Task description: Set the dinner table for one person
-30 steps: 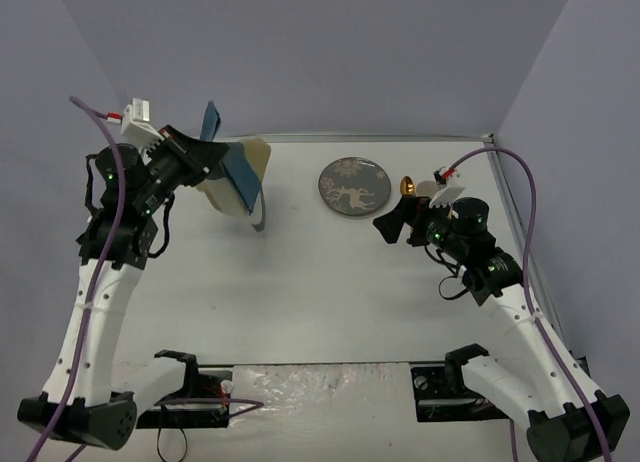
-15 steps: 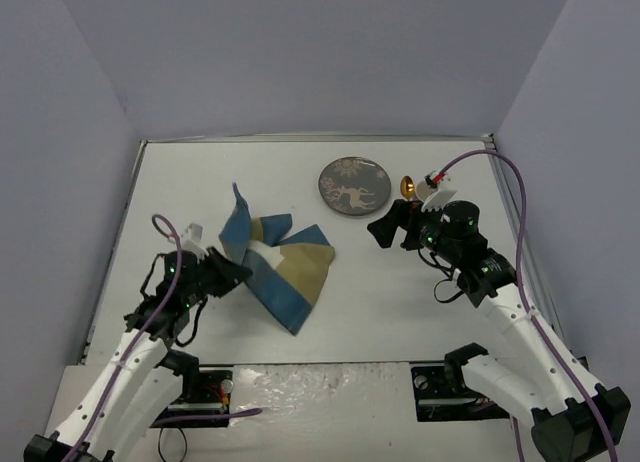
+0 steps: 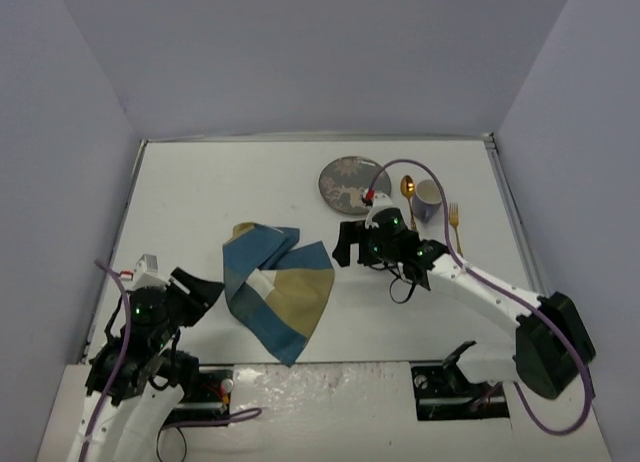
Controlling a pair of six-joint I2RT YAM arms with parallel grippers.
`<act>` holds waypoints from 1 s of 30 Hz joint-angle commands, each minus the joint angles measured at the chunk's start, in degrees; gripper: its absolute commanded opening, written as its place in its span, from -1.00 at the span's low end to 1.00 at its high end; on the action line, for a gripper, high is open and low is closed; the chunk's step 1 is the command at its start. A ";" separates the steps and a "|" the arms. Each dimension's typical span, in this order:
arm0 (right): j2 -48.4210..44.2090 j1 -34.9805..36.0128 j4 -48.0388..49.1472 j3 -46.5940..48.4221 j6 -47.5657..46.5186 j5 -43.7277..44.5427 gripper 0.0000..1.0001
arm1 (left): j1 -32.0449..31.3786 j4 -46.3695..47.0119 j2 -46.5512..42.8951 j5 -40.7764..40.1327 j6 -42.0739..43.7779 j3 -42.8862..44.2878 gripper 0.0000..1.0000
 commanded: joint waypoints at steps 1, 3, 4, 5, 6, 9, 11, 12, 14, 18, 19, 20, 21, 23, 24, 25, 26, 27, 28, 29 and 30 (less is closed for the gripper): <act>6.97 1.01 7.93 2.89 -0.20 3.65 0.77 | -0.14 -1.77 12.39 3.77 8.77 3.77 0.32; 10.53 1.69 8.36 4.71 -1.59 3.93 0.72 | -0.16 1.12 16.58 5.31 12.71 5.75 0.49; 12.66 2.00 8.62 5.52 -2.31 4.07 0.70 | -0.21 2.28 19.64 5.23 15.02 6.95 0.52; 13.85 2.18 8.92 6.23 -2.96 4.25 0.68 | -0.23 3.45 21.35 5.18 16.31 8.29 0.55; 14.71 2.24 9.26 7.04 -3.69 4.38 0.66 | -0.26 4.73 23.42 5.00 17.39 10.25 0.60; 20.51 2.74 10.19 9.78 -6.27 4.09 0.56 | -0.55 8.04 38.20 3.37 24.61 18.66 0.75; 23.09 3.29 10.69 11.33 -7.40 4.06 0.53 | -1.43 8.99 46.51 1.76 28.58 25.05 0.77; 24.12 3.52 11.04 11.90 -8.00 4.08 0.53 | -2.16 9.49 50.19 1.08 30.27 28.02 0.78; 25.82 3.86 11.85 12.72 -9.36 4.01 0.52 | -4.00 10.39 56.77 0.04 33.18 33.49 0.80; 28.61 4.26 13.00 14.18 -11.55 2.46 0.49 | -5.67 9.38 68.14 -1.03 35.89 43.38 0.82; 29.14 4.39 13.39 14.44 -11.91 2.36 0.49 | -5.73 9.08 70.73 -1.56 35.87 45.26 0.83; 29.77 4.49 13.71 14.69 -12.30 2.14 0.48 | -5.79 8.79 72.89 -2.08 35.66 47.06 0.83; 30.53 4.55 13.95 14.93 -12.71 1.79 0.48 | -5.85 8.49 74.55 -2.61 35.26 48.76 0.83; 31.09 4.96 14.74 15.11 -13.22 1.16 0.45 | -5.86 8.28 76.72 -4.52 34.64 51.56 0.82; 31.43 5.14 14.97 15.11 -13.41 1.16 0.44 | -5.86 8.24 78.12 -4.72 34.18 52.51 0.82; 31.80 5.25 15.10 15.17 -13.54 1.28 0.43 | -5.86 8.06 79.54 -5.01 33.74 53.47 0.83; 32.23 5.26 15.10 15.29 -13.61 1.59 0.42 | -5.86 7.70 81.01 -5.44 33.31 54.45 0.83; 32.67 5.26 15.14 15.45 -13.69 1.79 0.40 | -5.86 7.42 82.50 -5.37 32.99 54.95 0.83; 33.11 5.26 15.18 15.61 -13.77 1.99 0.39 | -5.86 7.13 83.99 -5.29 32.67 55.43 0.83; 33.36 5.29 15.29 15.55 -13.82 2.16 0.37 | -5.86 6.85 85.31 -5.34 32.25 55.94 0.82; 33.56 5.33 15.40 15.43 -13.86 2.32 0.36 | -5.86 6.58 86.58 -5.42 31.82 56.46 0.81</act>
